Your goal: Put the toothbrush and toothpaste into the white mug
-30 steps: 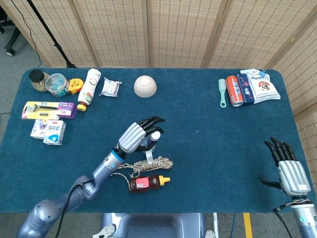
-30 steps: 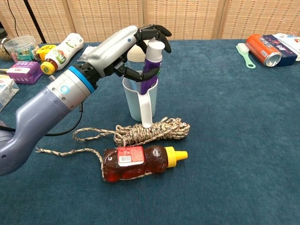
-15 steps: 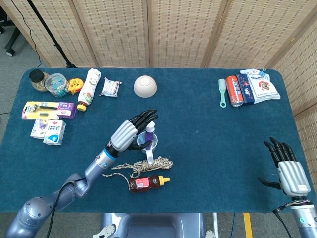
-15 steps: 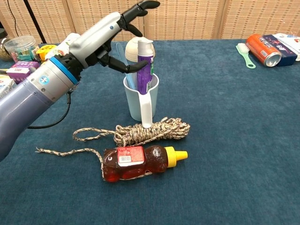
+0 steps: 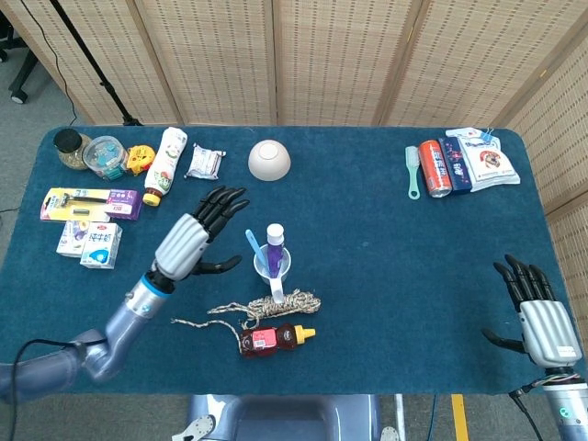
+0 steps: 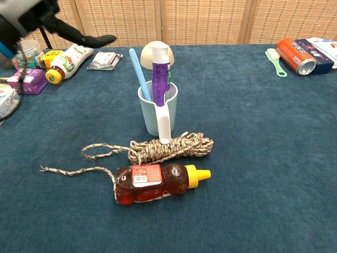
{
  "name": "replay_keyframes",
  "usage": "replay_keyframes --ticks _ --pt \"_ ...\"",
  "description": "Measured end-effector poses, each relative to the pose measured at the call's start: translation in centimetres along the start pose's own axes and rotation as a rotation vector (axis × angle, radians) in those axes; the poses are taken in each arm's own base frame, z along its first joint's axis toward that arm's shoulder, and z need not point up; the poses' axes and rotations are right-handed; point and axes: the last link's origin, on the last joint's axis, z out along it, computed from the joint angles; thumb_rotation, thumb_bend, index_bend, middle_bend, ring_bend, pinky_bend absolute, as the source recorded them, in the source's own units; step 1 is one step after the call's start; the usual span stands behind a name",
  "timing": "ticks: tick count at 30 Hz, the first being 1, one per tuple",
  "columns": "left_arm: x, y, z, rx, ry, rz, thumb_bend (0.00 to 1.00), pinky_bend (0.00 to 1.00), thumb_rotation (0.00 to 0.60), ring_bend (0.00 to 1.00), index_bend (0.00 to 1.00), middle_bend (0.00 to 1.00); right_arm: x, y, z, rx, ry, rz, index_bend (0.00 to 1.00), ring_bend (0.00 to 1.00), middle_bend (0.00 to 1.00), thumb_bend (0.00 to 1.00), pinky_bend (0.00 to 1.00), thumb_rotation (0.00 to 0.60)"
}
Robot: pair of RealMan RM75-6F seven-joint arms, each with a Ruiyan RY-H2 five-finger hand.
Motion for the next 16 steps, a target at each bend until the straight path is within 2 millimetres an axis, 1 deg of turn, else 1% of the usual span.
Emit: replay_keyframes --ticks 2,3,5,6,8,9,11,12,15,16 --pt "2.0 -0.1 -1.5 0.045 -0.011 0.058 0.20 0.00 0.600 0.00 0.00 0.00 0.1 0.0 -0.1 -0.003 0.005 -0.012 0.00 0.00 0.00 0.00 0.00 0.600" --pt "3.4 -0.2 -2.7 0.083 -0.021 0.103 0.20 0.00 0.600 0.00 0.00 0.00 0.2 0.0 -0.1 -0.005 0.008 -0.021 0.00 0.00 0.00 0.00 0.00 0.600" --pt "5.4 -0.6 -5.0 0.157 -0.040 0.178 0.19 0.00 0.600 0.00 0.00 0.00 0.3 0.1 -0.2 -0.011 0.015 -0.043 0.00 0.00 0.00 0.00 0.00 0.600" --pt "6.6 -1.1 -7.1 0.221 -0.054 0.231 0.19 0.00 0.600 0.00 0.00 0.00 0.3 0.1 -0.2 -0.015 0.021 -0.062 0.00 0.00 0.00 0.00 0.00 0.600" --pt "8.2 -1.8 -10.4 0.320 -0.075 0.293 0.19 0.00 0.600 0.00 0.00 0.00 0.4 0.1 -0.2 -0.023 0.031 -0.092 0.00 0.00 0.00 0.00 0.00 0.600" --pt "9.0 -2.0 -12.6 0.385 -0.087 0.319 0.19 0.00 0.600 0.00 0.00 0.00 0.4 0.0 -0.3 -0.029 0.037 -0.109 0.00 0.00 0.00 0.00 0.00 0.600" --pt "9.7 -2.2 -15.8 0.476 -0.101 0.339 0.19 0.00 0.600 0.00 0.00 0.00 0.4 0.0 -0.3 -0.038 0.043 -0.124 0.00 0.00 0.00 0.00 0.00 0.600" --pt "10.0 -2.1 -17.7 0.528 -0.104 0.346 0.19 0.00 0.600 0.00 0.00 0.00 0.4 -0.1 -0.4 -0.042 0.045 -0.125 0.00 0.00 0.00 0.00 0.00 0.600" --pt "10.5 -1.9 -21.5 0.623 -0.100 0.355 0.19 0.00 0.600 0.00 0.00 0.00 0.4 -0.2 -0.5 -0.049 0.045 -0.123 0.00 0.00 0.00 0.00 0.00 0.600" --pt "10.6 -1.8 -22.5 0.644 -0.095 0.358 0.19 0.00 0.600 0.00 0.00 0.00 0.4 -0.2 -0.5 -0.051 0.045 -0.123 0.00 0.00 0.00 0.00 0.00 0.600"
